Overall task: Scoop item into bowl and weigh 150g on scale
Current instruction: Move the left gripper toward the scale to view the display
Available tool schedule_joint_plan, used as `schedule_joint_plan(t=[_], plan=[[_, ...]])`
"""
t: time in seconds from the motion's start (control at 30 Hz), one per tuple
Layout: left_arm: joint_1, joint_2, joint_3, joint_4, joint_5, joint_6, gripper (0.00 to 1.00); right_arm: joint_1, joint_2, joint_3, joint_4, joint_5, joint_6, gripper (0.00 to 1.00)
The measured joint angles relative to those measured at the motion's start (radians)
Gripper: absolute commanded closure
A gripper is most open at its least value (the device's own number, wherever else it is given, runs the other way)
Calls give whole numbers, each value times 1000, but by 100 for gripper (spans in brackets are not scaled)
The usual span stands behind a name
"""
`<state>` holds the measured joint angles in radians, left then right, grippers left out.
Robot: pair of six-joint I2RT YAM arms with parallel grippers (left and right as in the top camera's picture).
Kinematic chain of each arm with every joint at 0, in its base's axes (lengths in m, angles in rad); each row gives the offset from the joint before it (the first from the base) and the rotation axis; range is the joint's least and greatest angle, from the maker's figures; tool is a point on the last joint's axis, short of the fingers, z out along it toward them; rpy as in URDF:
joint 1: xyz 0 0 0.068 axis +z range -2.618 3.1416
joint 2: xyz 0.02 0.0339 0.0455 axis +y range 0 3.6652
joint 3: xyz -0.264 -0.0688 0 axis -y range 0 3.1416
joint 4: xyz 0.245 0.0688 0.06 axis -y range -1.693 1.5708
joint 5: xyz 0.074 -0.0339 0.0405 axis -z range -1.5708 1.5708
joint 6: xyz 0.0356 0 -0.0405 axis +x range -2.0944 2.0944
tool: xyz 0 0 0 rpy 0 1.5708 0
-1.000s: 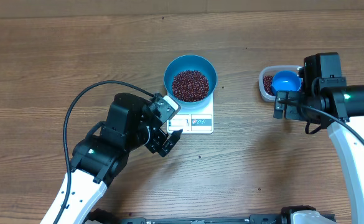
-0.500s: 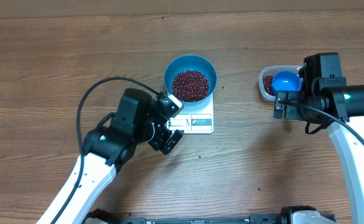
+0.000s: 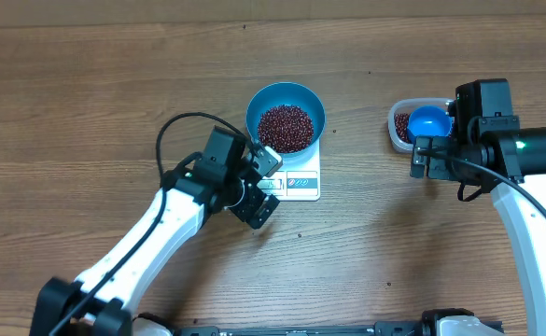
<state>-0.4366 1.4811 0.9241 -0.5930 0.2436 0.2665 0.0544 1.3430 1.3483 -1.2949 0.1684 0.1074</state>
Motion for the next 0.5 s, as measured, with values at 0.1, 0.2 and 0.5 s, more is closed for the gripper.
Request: schedule_joint_plan(t=[0.1, 0.2, 0.5], plan=[[0, 48, 0, 5, 0, 0, 0, 0, 0, 0, 0, 0, 1, 0], [0, 90, 0, 33, 0, 0, 0, 0, 0, 0, 0, 0, 1, 0], [0, 190, 0, 174, -55, 3, 1, 0, 0, 0, 0, 0, 0, 0]])
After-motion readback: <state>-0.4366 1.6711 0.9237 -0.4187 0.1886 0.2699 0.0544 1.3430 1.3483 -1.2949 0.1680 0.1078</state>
